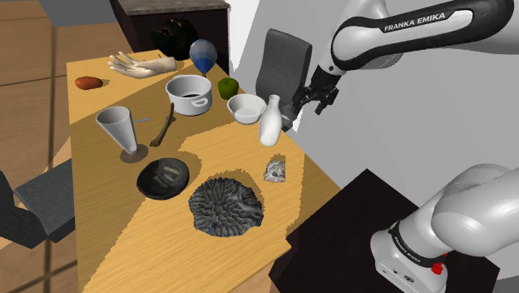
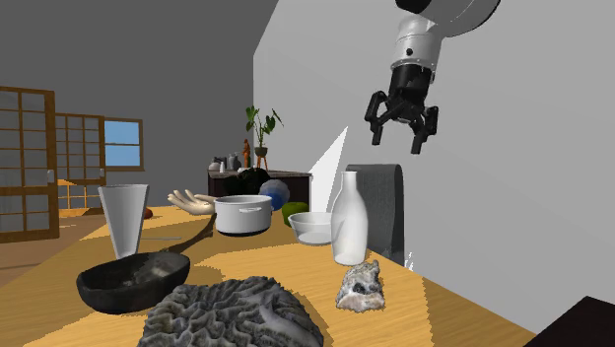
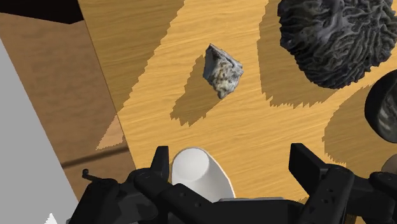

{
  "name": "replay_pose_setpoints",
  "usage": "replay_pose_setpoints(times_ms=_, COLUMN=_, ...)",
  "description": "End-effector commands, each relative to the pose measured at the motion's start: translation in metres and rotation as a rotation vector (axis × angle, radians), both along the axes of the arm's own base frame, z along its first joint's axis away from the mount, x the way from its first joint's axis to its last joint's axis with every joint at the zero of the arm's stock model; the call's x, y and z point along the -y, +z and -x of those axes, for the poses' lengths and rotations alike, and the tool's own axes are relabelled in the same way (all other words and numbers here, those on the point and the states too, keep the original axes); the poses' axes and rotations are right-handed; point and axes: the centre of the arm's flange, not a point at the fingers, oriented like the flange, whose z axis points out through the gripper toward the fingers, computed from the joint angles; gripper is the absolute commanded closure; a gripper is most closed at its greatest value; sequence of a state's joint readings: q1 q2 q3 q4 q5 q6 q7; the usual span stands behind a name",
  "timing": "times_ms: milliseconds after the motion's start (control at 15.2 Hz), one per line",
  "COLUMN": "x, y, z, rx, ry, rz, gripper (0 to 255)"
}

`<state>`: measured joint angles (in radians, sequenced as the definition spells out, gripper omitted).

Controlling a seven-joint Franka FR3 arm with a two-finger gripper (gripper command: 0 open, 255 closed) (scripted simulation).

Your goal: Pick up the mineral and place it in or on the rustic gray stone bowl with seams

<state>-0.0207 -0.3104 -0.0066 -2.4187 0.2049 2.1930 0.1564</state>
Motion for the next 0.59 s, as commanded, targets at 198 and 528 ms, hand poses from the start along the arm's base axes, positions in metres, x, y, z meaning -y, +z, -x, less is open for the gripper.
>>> replay_pose_setpoints(times_ms=198, x=0.008, y=-0.059, z=-0.036, rx=-0.03, ry=-0.042, rz=-0.034, gripper=0)
replay_pose_setpoints(times_ms=528, x=0.012, y=-0.12, z=-0.068, rx=-0.061, ry=-0.084, rz=-0.068, gripper=0)
